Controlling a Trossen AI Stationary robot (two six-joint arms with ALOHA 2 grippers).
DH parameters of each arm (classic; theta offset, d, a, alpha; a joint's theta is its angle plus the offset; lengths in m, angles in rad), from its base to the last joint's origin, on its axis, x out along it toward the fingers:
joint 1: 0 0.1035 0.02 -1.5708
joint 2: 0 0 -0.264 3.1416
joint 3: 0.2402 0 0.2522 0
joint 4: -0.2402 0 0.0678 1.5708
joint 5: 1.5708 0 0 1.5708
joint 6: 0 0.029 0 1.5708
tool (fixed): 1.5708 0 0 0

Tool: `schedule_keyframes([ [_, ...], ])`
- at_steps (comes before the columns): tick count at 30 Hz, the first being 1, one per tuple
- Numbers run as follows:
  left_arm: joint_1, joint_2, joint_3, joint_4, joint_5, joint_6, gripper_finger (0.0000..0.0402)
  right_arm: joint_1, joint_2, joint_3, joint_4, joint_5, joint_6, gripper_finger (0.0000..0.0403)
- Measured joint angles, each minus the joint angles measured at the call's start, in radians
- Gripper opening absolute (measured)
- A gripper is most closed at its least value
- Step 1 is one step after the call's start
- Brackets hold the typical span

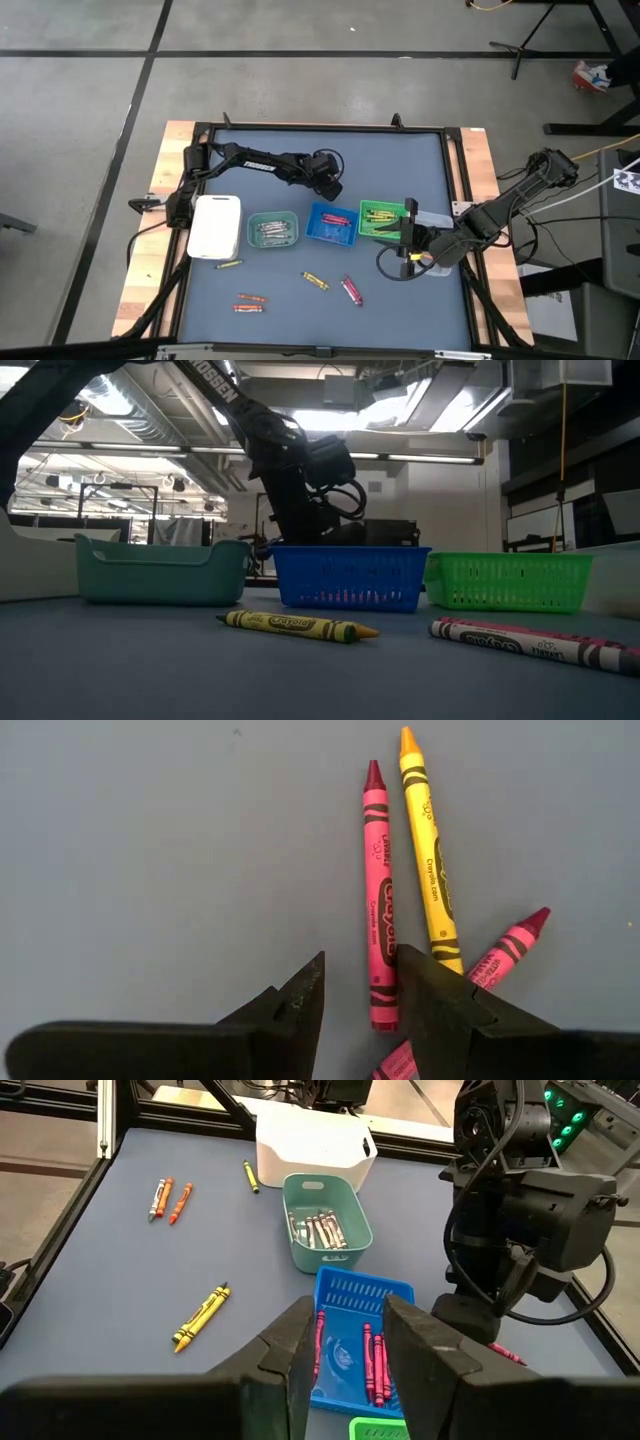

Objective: Sort crayons
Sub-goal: Put the red crayon into the blue bin

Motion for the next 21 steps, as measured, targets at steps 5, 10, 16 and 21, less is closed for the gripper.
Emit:
schedule_keyframes([
  [5, 0.000, 0.000, 0.000, 0.000, 0.000, 0.000, 0.0095, 0.000, 0.000, 0.000, 0.000, 0.000, 0.010, 0.0117],
  [10, -0.001, 0.000, 0.000, 0.001, 0.000, -0.001, 0.0069, 0.000, 0.000, 0.000, 0.000, 0.000, 0.011, 0.0117],
  [16, -0.001, 0.000, 0.000, 0.001, 0.000, -0.002, 0.0042, 0.000, 0.000, 0.000, 0.000, 0.000, 0.011, 0.0117],
  [21, -0.001, 0.000, 0.000, 0.001, 0.000, -0.002, 0.0022, 0.000, 0.000, 0.000, -0.001, 0.000, 0.011, 0.0117],
])
